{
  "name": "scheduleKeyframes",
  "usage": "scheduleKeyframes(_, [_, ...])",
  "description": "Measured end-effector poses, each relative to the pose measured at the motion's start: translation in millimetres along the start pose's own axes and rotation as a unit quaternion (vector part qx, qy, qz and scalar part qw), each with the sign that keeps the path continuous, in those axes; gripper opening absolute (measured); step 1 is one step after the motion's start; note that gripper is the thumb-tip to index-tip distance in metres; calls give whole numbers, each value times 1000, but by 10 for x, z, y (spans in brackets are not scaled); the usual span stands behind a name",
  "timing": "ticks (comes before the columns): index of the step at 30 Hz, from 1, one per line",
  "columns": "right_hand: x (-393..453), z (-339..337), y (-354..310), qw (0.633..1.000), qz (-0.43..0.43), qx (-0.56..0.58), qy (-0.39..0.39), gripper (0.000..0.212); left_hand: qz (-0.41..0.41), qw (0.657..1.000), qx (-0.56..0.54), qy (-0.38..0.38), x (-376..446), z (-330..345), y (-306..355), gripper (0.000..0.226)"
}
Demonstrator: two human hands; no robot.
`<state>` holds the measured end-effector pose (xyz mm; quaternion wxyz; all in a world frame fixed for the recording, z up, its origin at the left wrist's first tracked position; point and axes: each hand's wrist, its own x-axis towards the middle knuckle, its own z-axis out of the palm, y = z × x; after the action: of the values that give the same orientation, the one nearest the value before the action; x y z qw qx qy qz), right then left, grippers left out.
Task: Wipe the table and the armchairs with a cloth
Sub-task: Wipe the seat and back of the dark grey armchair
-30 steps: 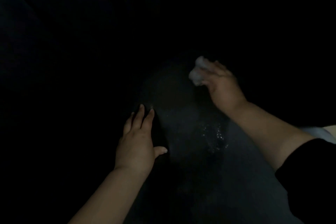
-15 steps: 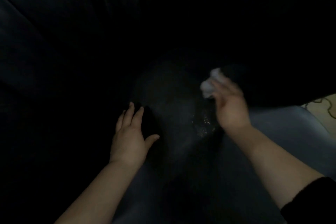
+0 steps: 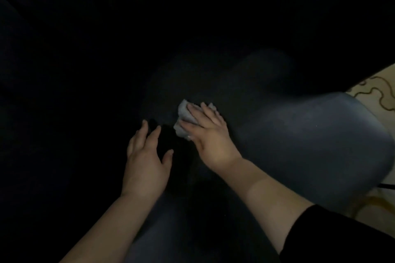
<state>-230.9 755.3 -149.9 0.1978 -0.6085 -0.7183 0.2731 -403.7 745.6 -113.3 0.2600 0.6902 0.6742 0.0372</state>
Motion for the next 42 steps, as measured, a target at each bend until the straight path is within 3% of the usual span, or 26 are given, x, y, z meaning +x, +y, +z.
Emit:
scheduleKeyframes(4, [-78,-227,368,998,-37,-44,-24,40,31,999,10,-2,-49,-22,-50,62])
scheduleKeyframes(9, [-52,-580,799,990,103,-65,71,41,35,999,9,0,-53,-32,-75,60])
scheduleKeyframes(13, [-33,-462,608,980,161,-27,117,40,32,999,2,-8,-81,-25,-76,60])
scheduleKeyframes(20, [-519,6,-143,999,-10,-34,16,40,33,999,7,-16,-211,-9,-34,62])
scheduleKeyframes(25, [-679,-30,86,996,-35,-77,-15,37,67,997,22,-13,-296,37,3,61])
scheduleKeyframes(33, [-757,-735,898,983,91,-121,101,36,99,994,37,-6,-260,161,141,59])
scheduleKeyframes(37, [-764,-1109,1274,974,139,-140,112,35,110,993,36,-1,-267,225,191,58])
scheduleKeyframes(42, [-1059,-1296,1590,964,218,-86,127,37,122,992,43,-7,-291,321,265,58])
